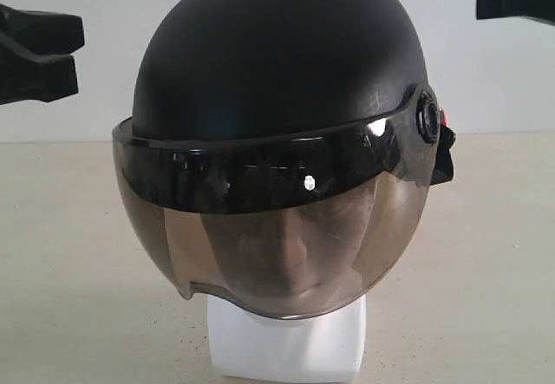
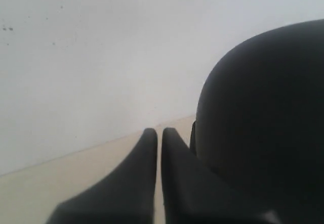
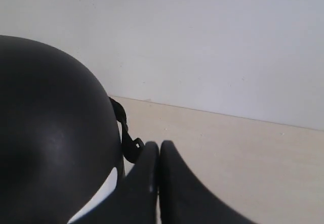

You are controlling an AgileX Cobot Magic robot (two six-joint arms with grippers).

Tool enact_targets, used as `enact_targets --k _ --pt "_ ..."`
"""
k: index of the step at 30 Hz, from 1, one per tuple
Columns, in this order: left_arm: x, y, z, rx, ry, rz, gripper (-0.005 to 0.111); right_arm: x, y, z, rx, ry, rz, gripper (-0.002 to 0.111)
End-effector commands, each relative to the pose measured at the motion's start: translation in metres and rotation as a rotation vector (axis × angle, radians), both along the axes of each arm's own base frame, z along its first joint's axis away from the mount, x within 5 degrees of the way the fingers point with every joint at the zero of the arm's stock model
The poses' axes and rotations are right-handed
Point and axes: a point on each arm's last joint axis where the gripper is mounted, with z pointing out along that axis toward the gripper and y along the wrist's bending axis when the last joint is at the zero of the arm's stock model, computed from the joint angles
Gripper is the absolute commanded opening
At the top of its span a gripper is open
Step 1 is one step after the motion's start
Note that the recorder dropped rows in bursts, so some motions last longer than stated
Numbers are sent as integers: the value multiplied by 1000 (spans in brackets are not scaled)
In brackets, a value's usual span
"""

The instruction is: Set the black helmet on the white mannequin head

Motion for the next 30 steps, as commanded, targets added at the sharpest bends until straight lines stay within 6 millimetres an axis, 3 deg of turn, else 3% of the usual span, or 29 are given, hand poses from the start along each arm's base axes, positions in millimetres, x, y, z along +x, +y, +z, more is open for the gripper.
enact_targets --k 1,7,11,17,24,30 --pt "13 9 -8 -37 83 -74 4 2 0 1 29 1 -18 0" --pt "32 38 -1 -124 169 -216 4 -4 -7 6 58 -10 -28 0" --pt "51 52 -2 -250 233 -405 4 -7 -12 6 33 0 -50 0" --pt "71 47 -24 -353 343 -639 4 -10 -1 3 47 36 73 0" --pt "67 39 -19 -329 313 -674 4 -4 6 -5 29 74 65 0" --pt "55 19 -13 -272 322 -749 4 9 22 -15 5 96 92 0"
